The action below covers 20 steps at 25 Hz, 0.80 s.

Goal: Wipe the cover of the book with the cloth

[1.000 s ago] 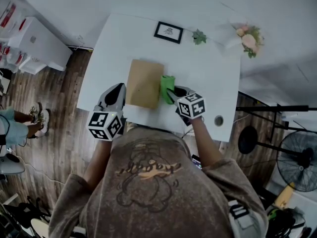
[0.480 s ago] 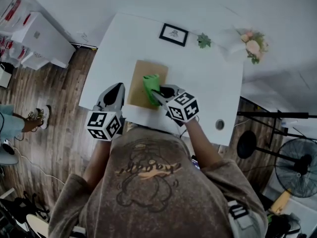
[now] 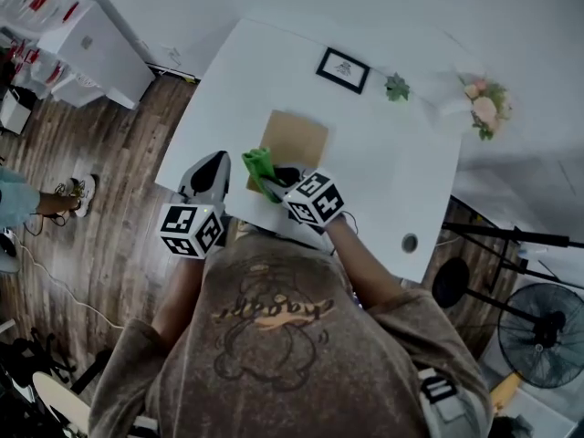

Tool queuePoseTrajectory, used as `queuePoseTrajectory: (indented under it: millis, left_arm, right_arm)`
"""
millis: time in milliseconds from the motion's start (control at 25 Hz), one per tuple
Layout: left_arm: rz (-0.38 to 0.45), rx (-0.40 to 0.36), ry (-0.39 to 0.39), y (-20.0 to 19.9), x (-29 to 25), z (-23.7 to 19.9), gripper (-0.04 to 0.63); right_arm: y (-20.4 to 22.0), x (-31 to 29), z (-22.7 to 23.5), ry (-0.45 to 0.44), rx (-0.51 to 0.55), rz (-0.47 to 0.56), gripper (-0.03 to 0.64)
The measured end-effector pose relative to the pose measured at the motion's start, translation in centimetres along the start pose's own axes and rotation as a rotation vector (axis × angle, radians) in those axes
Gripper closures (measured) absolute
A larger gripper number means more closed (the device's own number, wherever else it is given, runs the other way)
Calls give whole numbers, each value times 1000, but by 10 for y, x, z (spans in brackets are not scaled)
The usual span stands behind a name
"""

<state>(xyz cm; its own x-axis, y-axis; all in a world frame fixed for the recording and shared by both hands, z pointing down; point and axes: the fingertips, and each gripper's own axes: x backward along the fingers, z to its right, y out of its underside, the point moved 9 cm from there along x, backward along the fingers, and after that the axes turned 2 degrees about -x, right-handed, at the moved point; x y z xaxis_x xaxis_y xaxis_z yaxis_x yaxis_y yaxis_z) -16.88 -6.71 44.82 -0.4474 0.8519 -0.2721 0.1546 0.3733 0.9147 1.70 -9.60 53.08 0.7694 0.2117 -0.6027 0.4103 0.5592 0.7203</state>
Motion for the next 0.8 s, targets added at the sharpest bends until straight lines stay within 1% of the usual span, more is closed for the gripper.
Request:
queuePoseTrajectory:
  millis: [160,280,480,640,800]
  left_arm:
    - [2,9,-21,1,7,-7,591]
    - [4,14,-32,2,11,-10,591]
    - [4,22,-39,4,14,-13,591]
    - [0,23,-32,4,11,-10,591]
    - [-5,22,-21,4,9,-7,591]
  right_arm:
    - [5,-21,-4,-5,33,-70,555]
    - [10,-32,-6,-3,67,-103,555]
    - [11,-39,-4,-2,104,-109,554]
    - [10,-37,4,3,94,-105,554]
    - [9,-35,16,30,92,-101,554]
